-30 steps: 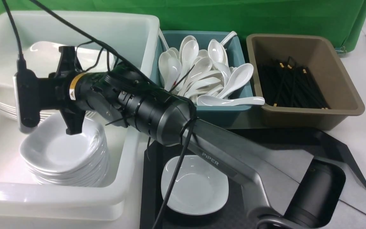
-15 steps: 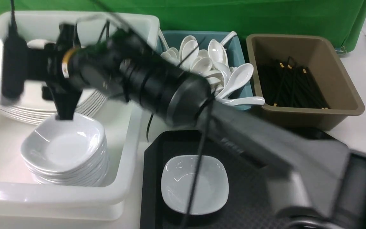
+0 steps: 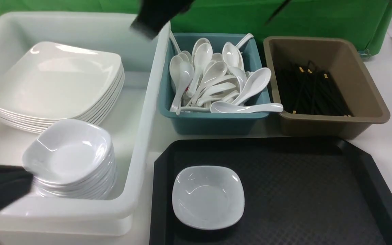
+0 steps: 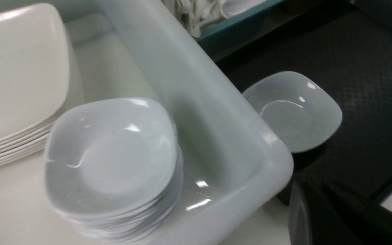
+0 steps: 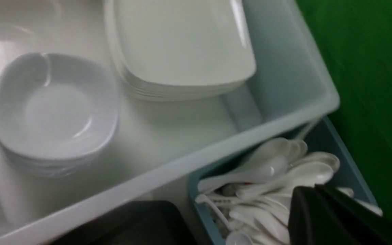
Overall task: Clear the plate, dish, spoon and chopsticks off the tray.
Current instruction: Use the left arm to grab a small plate from the dinner plate
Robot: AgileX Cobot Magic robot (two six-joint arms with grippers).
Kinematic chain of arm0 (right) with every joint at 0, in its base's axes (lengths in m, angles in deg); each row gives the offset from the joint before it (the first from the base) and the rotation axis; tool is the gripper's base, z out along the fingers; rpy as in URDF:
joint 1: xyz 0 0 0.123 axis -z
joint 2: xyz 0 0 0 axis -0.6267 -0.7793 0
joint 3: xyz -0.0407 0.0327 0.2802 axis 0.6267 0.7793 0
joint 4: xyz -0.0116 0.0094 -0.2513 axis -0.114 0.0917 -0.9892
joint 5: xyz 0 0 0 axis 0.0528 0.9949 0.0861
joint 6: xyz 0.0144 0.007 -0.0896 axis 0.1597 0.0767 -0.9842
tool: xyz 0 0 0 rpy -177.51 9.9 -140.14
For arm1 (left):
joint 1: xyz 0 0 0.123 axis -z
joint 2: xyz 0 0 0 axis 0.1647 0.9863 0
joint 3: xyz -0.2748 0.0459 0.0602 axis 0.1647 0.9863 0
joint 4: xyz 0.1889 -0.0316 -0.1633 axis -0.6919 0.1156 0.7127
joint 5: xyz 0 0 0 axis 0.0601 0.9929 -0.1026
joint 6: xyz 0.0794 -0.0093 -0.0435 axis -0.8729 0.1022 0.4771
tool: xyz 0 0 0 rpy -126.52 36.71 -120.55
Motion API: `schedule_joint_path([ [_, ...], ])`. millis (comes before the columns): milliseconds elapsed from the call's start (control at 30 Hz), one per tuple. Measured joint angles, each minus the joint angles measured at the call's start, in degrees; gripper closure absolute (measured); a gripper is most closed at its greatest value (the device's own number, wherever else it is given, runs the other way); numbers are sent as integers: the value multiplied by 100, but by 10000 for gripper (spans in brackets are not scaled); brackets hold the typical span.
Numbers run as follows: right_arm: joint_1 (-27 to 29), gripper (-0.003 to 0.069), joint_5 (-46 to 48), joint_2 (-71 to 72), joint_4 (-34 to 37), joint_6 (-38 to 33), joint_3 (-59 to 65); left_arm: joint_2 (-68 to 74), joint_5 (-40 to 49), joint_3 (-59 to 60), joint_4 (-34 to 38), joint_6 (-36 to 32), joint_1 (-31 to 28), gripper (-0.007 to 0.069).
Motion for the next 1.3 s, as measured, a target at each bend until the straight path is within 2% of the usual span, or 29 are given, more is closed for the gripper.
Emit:
schedule_joint_path([
  [100,232,639,0,830,-246,616,1064,1022,-52,-217,684,-546,21,608],
  [133,248,639,0,831,-246,645,1064,1079,-52,-232,718,-578,27,608],
  [200,392,639,0,1959,-332,1025,2625,1927,-108,-423,953,-935,225,608],
  [267,416,639,0,2375,-358,1150,3197,2252,-139,-487,954,-1007,356,608],
  [367,422,639,-16,3777,-381,1603,5219,3405,-293,-724,785,-1148,1073,608],
  [467,422,639,-121,4441,-381,1901,6201,4052,-451,-934,665,-1157,1511,604],
  [500,422,639,-316,4880,-381,2090,6857,4436,-552,-1064,658,-1119,1715,596],
  [600,422,639,-564,5715,-376,2385,7716,5137,-699,-1360,653,-1094,1914,549],
  [733,422,639,-624,6541,-322,2553,8481,5970,-1008,-1778,475,-873,1955,411],
  [1000,422,639,-658,7314,-223,2628,8867,7140,-1292,-2390,-862,589,1955,132],
  [1100,422,639,-658,7391,-218,2663,8878,7296,-1510,-2417,-891,683,1955,92],
  [1300,422,639,-653,7429,-207,2675,8878,7340,-1614,-2445,-881,694,1955,77],
])
